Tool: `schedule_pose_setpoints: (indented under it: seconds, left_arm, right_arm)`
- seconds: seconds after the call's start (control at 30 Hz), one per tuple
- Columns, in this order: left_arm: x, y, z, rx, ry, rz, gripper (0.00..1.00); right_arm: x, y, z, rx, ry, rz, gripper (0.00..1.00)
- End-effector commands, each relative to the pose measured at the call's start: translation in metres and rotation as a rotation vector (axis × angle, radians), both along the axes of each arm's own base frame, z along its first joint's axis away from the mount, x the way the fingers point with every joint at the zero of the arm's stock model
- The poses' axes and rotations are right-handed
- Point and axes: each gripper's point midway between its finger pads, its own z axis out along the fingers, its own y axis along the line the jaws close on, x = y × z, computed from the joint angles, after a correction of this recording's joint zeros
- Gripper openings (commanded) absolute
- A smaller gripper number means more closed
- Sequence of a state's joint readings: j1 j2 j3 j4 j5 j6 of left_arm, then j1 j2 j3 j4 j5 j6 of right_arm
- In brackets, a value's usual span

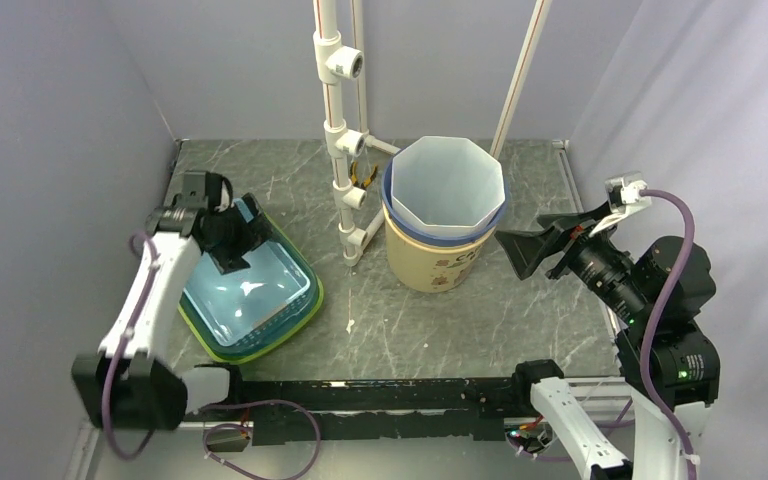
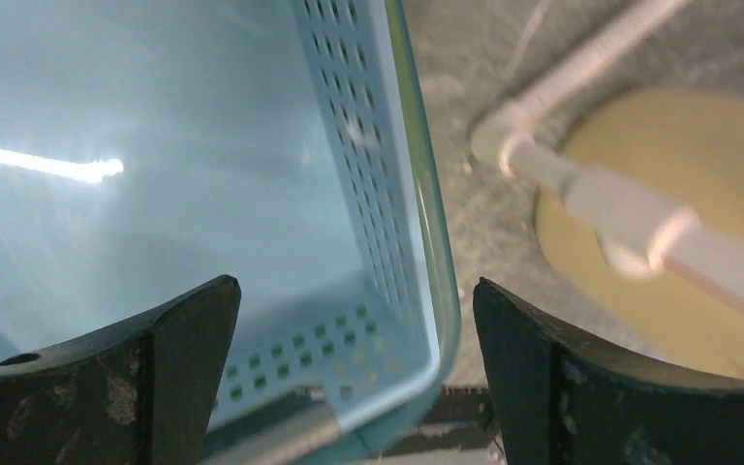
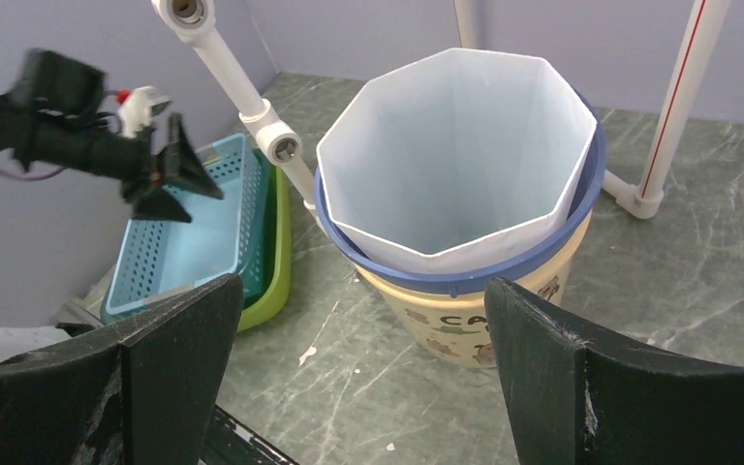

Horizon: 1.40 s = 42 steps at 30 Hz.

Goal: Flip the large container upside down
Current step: Move the multiple containers to the center of the board.

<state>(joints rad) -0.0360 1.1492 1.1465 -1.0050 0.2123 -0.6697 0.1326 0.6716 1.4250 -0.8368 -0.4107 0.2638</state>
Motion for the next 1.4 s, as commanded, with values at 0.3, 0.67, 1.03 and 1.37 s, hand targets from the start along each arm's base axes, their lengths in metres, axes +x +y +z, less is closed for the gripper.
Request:
schedule_pose_setpoints:
  seconds: [0.3,0.67,1.03,1.37]
  left_arm:
    - [0.17,0.051,-0.046,0.214,-0.189,0.073,0.96]
    - [0.301,0.058,-0.023,0.233,-0.341,-0.159,0.96]
    - [0.269,0.076,0.012,0.255,-0.337,-0.082,0.96]
    - [0.179,0.054,0.042,0.148,-0.412,-0.032,0.96]
  right_arm:
    - [-0.007,-0.014,-0.004,-0.019,0.003,-0.076,1.0]
    - [0.002,-0.022,-0.028,-0.011,0.124,-0.147,1.0]
    - [0.027,-0.041,-0.057,-0.011,0.247,-0.296,1.0]
    - [0.053,-0.03,-0.07,0.058,0.316,-0.286,1.0]
